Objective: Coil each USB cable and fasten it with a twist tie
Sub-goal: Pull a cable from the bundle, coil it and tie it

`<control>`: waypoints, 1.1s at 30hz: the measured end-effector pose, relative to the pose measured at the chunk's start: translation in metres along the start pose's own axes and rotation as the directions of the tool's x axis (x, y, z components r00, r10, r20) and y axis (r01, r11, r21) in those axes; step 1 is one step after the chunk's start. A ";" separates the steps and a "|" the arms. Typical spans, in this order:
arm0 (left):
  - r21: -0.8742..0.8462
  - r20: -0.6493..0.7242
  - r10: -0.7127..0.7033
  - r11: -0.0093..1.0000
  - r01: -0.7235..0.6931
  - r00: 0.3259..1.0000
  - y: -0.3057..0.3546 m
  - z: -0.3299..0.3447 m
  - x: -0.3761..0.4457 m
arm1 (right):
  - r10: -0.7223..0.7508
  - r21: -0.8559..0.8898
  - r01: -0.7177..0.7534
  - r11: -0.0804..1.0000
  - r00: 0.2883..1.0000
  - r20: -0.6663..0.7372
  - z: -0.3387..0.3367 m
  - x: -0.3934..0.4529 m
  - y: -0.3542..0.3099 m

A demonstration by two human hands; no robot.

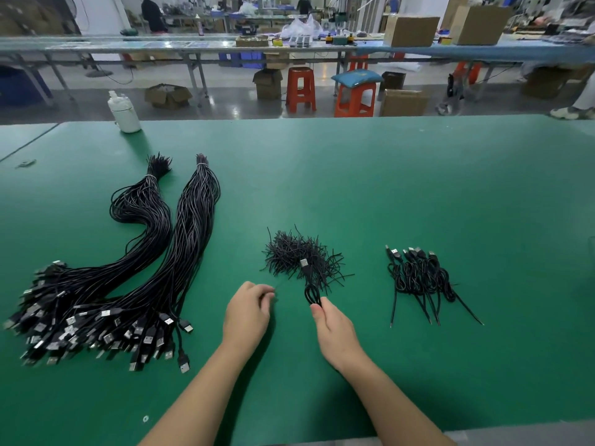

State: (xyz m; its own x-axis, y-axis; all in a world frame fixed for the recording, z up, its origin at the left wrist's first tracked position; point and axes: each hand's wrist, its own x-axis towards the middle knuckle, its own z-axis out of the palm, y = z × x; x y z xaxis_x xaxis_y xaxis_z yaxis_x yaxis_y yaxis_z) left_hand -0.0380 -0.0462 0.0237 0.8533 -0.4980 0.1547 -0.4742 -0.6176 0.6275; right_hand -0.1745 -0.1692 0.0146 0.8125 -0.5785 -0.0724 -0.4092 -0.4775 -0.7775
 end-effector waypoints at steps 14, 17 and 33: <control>-0.101 0.111 0.210 0.975 -0.199 0.971 0.033 0.017 -0.034 | 0.073 0.127 -0.088 0.988 0.991 0.115 -0.010 0.003 -0.006; 0.103 0.083 0.412 0.902 -0.419 0.907 0.032 0.010 -0.037 | 0.076 0.130 -0.090 0.987 0.991 0.107 -0.009 0.005 -0.006; -0.102 0.192 0.419 0.908 -0.406 0.888 0.048 -0.008 -0.020 | 0.086 0.346 -0.162 0.924 0.971 0.224 -0.014 0.004 -0.004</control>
State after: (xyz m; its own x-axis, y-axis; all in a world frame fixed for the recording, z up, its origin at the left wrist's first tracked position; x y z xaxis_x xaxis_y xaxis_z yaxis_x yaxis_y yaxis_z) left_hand -0.0764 -0.0608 0.0570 0.5172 -0.8174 0.2535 -0.7549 -0.2962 0.5852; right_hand -0.1755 -0.1788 0.0266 0.8464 -0.4548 -0.2769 -0.3659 -0.1189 -0.9230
